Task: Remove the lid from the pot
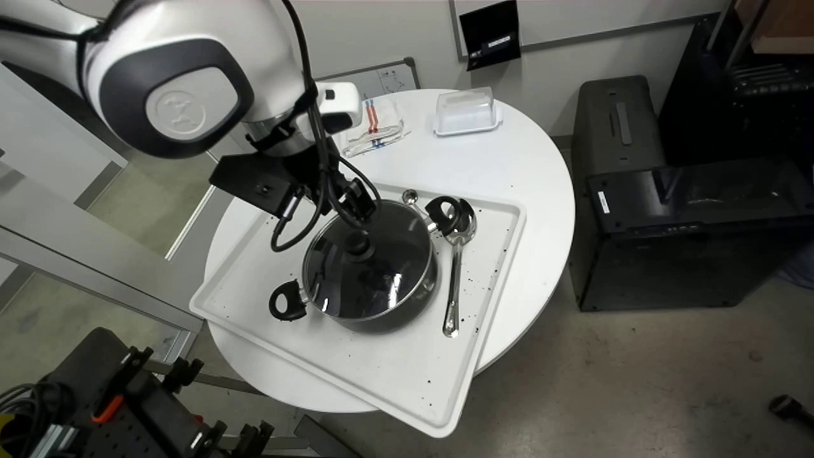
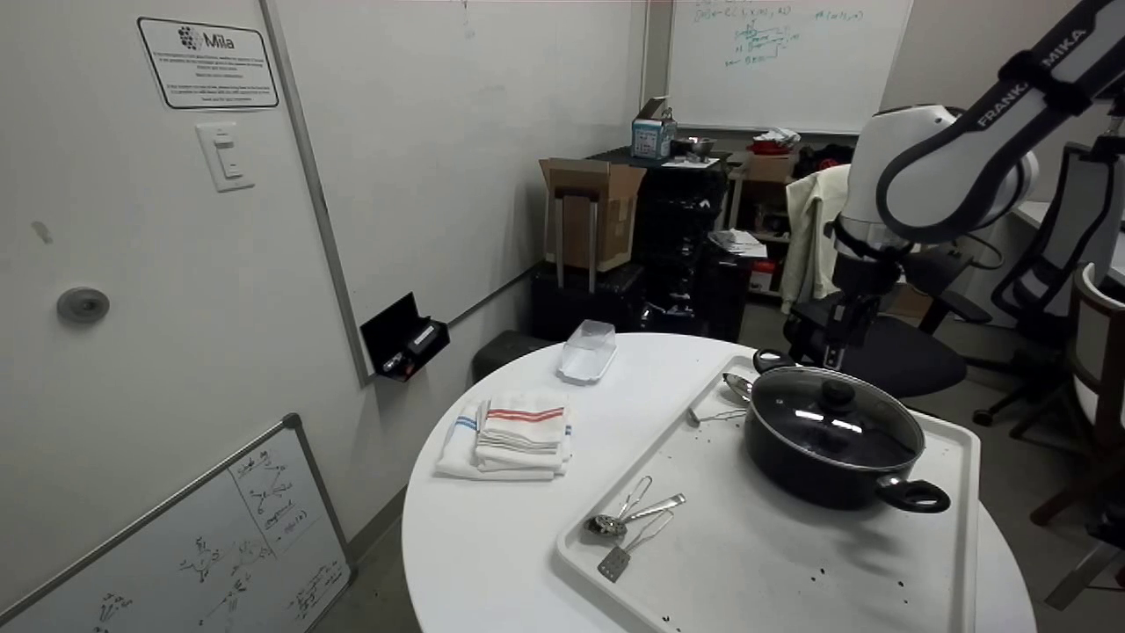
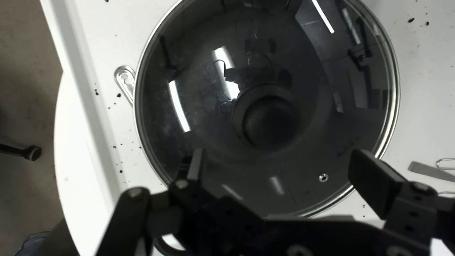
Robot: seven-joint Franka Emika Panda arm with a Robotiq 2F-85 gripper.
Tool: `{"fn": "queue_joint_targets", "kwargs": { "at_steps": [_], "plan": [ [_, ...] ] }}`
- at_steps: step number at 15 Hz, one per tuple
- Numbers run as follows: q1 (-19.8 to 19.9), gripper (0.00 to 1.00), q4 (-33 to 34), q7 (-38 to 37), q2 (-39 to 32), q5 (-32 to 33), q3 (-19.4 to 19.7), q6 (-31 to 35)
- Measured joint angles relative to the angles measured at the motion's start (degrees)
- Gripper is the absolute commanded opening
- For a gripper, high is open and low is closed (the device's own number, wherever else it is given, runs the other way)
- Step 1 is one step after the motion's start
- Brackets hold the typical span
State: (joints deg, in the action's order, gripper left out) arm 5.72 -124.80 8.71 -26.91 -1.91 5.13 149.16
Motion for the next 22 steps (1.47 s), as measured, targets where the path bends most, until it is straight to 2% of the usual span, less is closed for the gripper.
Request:
{"fn": "queue_joint_targets", "kwargs": {
  "at_steps": [8,16,17,18,20,22],
  "plan": [
    [0.00,1.00,0.33,0.00,-5.25,0.00,-1.02,5.79],
    [0.05,1.00,0.41,0.00,-6.98,0.00,-1.04,7.13],
    [0.07,0.93,0.41,0.00,-6.97,0.00,-1.04,7.13],
    [0.08,0.72,0.41,0.00,-6.98,0.00,-1.04,7.13],
    [0.09,0.68,0.41,0.00,-6.98,0.00,-1.02,7.13],
    [0.09,0.56,0.41,0.00,-6.98,0.00,-1.02,7.13]
  ]
}}
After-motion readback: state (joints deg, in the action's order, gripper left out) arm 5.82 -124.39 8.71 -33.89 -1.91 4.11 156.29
